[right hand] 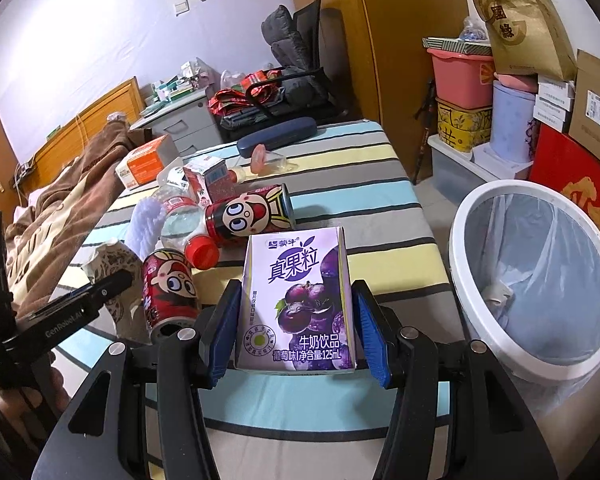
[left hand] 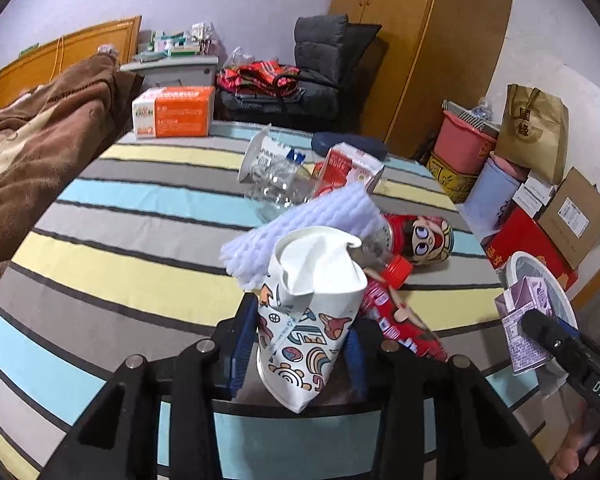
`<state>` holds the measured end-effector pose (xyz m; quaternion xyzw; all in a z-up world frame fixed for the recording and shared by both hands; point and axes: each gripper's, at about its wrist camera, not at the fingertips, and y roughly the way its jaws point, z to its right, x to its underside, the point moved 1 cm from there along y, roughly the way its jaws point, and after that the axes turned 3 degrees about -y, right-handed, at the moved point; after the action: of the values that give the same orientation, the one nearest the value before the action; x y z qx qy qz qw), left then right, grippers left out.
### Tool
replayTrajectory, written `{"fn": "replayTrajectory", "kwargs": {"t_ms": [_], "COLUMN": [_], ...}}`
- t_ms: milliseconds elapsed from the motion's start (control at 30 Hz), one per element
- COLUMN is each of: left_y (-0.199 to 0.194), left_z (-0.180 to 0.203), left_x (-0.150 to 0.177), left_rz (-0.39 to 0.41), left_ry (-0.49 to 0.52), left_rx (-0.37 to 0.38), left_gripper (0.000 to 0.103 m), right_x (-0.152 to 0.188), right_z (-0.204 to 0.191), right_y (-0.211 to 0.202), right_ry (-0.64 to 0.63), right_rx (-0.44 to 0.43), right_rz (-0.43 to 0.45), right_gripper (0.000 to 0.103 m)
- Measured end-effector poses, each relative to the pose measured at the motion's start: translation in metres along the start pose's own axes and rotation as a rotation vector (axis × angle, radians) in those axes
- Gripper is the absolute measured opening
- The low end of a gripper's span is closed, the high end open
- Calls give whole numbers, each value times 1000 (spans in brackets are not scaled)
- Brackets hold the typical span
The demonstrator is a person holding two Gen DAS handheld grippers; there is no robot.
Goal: Collect trash
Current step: 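Carry the paper cup and grape carton with both tools over the bin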
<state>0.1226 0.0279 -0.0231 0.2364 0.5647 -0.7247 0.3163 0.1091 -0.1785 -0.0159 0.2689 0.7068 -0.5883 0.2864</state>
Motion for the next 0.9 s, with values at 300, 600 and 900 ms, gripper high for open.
{"fn": "replayTrajectory", "kwargs": {"t_ms": [300, 600, 900], "left_y": [-25, -43, -42], "left_z": [13, 60, 128], "left_x": [-12, -21, -19], "left_rz": [53, 88, 84], "left_ry": [15, 102, 214], "left_rx": [39, 117, 210], "left_gripper": [42, 42, 42], "right_x": [-2, -7, -10], "right_z": [8, 32, 67], "right_y": [-12, -29, -47], "right_ry": [13, 44, 73], "right_rx": [9, 40, 100], "right_rz": [30, 73, 103], "right_gripper": [56, 56, 56]}}
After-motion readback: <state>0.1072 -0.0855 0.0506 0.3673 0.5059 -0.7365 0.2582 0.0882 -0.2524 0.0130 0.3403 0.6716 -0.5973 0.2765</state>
